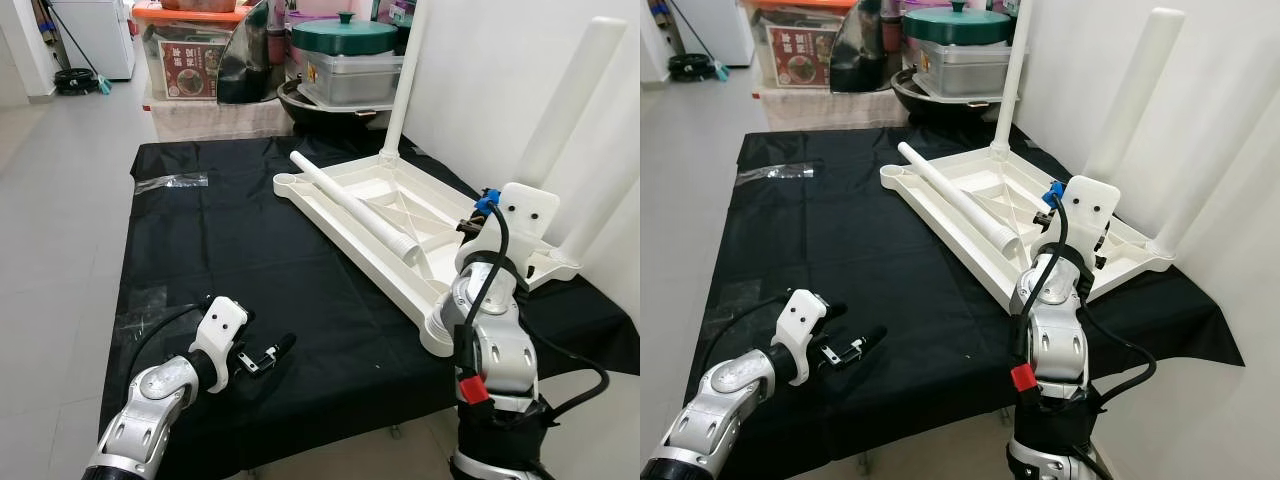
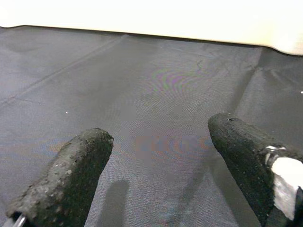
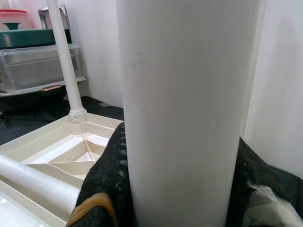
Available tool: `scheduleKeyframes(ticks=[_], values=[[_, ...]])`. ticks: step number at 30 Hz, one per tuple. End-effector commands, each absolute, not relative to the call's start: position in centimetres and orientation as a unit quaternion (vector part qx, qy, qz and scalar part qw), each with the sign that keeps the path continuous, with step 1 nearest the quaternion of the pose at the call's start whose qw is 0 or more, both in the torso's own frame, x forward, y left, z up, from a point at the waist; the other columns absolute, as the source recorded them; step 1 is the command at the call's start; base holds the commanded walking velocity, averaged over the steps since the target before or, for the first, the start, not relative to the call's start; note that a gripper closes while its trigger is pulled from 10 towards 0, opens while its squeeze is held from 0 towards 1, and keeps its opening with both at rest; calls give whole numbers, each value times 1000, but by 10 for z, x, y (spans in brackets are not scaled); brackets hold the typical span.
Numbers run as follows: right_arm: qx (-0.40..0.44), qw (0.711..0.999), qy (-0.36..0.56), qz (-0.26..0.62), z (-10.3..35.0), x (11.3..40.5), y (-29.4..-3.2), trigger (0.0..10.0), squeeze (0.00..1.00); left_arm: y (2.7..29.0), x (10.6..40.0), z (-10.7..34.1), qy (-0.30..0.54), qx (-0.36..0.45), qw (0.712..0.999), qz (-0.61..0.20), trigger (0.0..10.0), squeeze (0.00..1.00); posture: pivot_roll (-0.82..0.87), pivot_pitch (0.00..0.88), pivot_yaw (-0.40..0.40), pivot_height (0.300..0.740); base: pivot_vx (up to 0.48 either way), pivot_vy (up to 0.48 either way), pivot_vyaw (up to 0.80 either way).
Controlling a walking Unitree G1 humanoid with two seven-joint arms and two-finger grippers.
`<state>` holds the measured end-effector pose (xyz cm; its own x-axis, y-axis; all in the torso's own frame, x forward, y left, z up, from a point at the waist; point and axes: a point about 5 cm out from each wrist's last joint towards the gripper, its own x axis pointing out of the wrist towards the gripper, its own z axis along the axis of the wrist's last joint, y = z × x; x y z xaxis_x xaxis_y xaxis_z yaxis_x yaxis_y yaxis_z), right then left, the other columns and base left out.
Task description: Building children table
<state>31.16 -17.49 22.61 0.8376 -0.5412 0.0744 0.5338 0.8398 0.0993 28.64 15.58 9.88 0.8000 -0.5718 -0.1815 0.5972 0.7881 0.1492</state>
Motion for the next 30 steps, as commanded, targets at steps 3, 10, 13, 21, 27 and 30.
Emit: scheduleKeyframes(ticks=[3, 10, 13, 21, 27, 30], values=[[49, 955, 9, -293, 202, 310, -184, 10000, 0, 151, 285, 97, 69, 101, 939, -320, 10000, 0, -30, 0, -80, 740, 0, 0, 0], [52, 957, 2, -287, 205, 310, -183, 10000, 329, 151, 286, 97, 68, 102, 939, -320, 10000, 0, -31, 0, -81, 740, 0, 0, 0], [50, 957, -2, -286, 208, 311, -183, 10000, 0, 151, 286, 97, 68, 101, 939, -321, 10000, 0, -31, 0, -81, 740, 0, 0, 0], [53, 958, -21, -280, 217, 310, -184, 10000, 616, 151, 287, 97, 68, 102, 939, -322, 10000, 0, -35, 0, -79, 740, 0, 0, 0], [53, 959, -23, -277, 218, 310, -183, 10000, 631, 150, 287, 96, 68, 102, 939, -322, 10000, 0, -37, 0, -78, 740, 0, 0, 0], [54, 960, -28, -272, 220, 309, -182, 10000, 882, 150, 286, 96, 69, 102, 939, -322, 10000, 0, -37, 0, -78, 740, 0, 0, 0]])
